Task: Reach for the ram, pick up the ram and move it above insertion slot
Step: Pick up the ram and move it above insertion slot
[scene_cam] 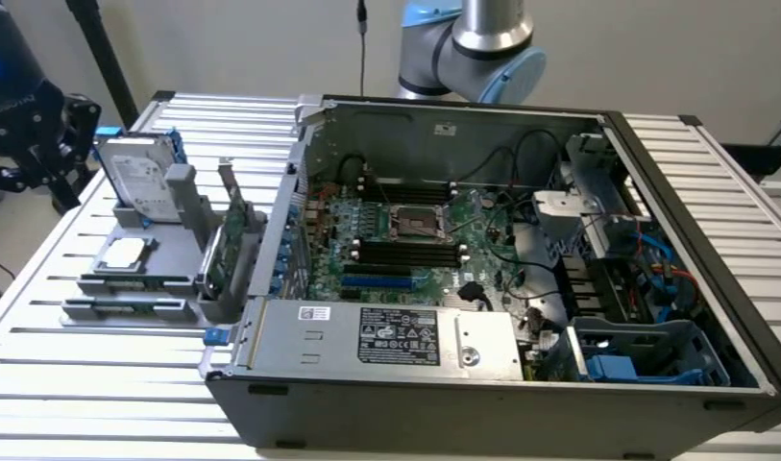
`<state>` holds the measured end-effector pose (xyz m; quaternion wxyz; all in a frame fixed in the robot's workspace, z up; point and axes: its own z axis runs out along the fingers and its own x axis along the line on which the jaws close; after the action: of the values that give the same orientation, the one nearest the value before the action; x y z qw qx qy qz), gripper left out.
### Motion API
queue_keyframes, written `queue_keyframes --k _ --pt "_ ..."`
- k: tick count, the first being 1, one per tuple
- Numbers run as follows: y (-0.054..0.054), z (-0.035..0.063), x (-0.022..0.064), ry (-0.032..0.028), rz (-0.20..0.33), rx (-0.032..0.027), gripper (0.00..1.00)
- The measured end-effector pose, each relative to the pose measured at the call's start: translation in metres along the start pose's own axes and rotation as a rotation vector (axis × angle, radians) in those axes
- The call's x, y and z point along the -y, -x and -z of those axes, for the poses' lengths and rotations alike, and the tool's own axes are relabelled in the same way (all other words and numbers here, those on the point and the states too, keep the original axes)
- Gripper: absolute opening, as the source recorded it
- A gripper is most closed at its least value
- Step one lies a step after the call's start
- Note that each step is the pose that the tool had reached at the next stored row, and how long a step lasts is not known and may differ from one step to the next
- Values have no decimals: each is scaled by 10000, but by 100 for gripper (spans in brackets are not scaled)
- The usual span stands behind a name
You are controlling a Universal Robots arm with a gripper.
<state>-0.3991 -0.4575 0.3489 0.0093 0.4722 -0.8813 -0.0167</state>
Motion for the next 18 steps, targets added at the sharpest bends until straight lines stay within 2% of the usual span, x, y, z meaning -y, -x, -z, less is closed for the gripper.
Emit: queue_keyframes --k 18 --pt "0 -20 1 -2 3273 -125 11"
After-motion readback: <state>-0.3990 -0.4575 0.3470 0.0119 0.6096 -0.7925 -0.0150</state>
